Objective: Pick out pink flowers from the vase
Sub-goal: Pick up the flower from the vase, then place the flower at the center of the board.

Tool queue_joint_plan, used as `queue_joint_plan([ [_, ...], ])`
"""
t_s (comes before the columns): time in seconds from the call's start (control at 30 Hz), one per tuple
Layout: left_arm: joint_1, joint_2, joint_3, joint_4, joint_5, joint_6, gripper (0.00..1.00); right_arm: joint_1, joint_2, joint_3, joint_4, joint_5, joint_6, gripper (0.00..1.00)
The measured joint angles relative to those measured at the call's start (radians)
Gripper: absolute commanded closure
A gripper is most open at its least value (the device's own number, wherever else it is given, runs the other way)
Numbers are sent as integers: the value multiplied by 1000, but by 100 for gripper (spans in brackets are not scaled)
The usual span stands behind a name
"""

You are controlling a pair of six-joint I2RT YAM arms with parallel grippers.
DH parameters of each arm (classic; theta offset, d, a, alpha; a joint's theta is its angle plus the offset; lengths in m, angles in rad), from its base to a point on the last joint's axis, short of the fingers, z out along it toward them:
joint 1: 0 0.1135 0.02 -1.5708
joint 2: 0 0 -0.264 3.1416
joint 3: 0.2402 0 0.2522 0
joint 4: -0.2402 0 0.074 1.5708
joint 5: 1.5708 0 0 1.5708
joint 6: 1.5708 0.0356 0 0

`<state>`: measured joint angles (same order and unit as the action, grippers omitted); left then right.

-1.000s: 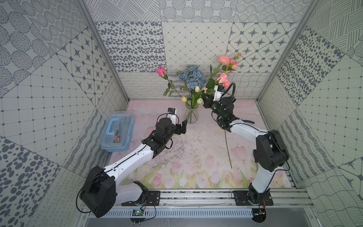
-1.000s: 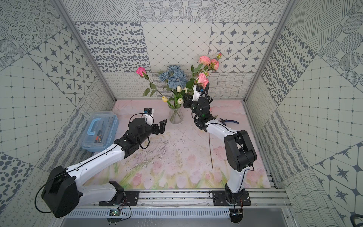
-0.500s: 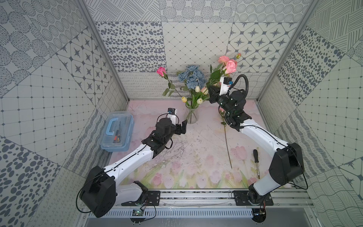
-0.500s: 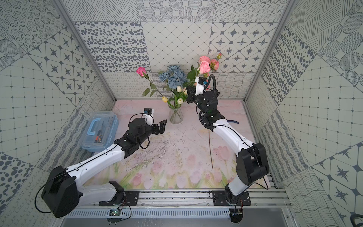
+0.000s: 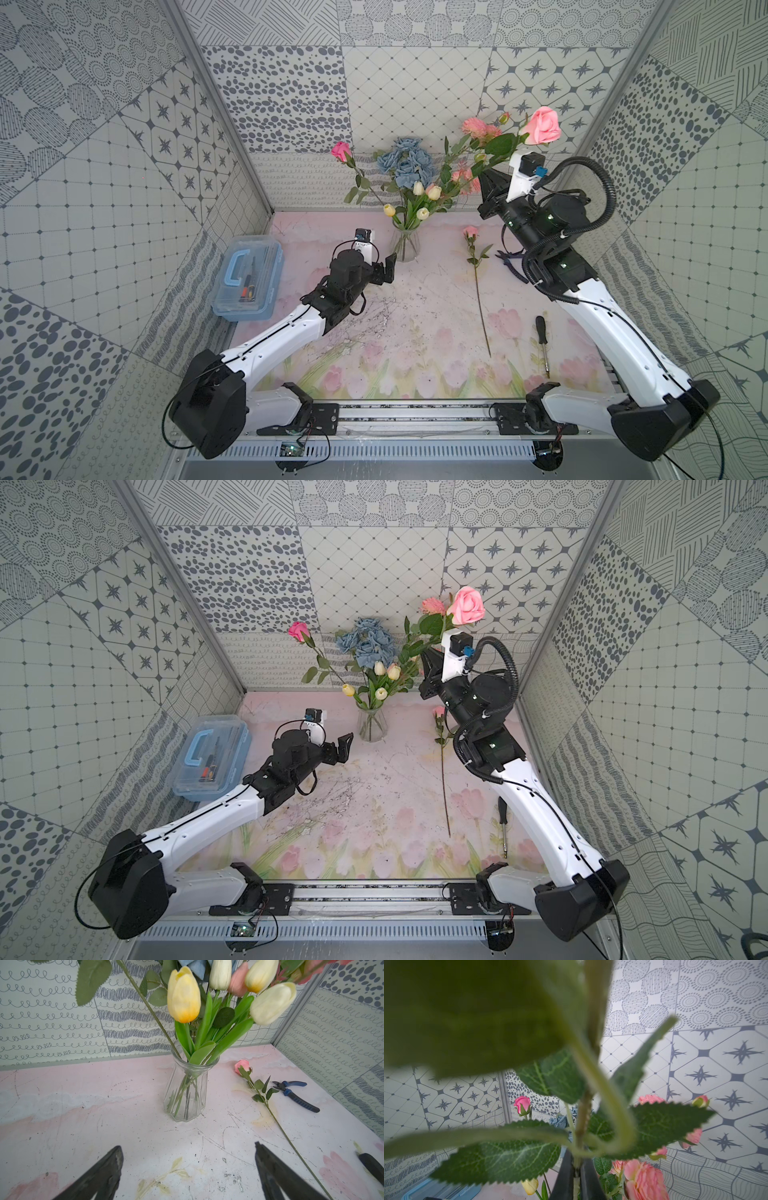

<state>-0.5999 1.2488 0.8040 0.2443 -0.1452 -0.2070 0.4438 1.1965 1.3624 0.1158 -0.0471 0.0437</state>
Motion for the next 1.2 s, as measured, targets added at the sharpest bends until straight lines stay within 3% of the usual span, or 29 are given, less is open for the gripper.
queue_joint_plan([
  [0.23,0,20,5,9,10,-19,1,0,-161,2,-293,106,39,97],
  [0.57,0,23,6,15,35,-34,1,-39,-217,0,-812,172,129,94],
  [0.73,0,26,6,15,53,-48,1,-167,-125,15,-988,53,176,100],
  [0.9,0,26,6,14,61,-53,1,-263,-11,-41,-1020,-29,212,100],
  [1.2,0,37,6,14,83,-56,1,-299,280,-51,-950,-113,242,100],
])
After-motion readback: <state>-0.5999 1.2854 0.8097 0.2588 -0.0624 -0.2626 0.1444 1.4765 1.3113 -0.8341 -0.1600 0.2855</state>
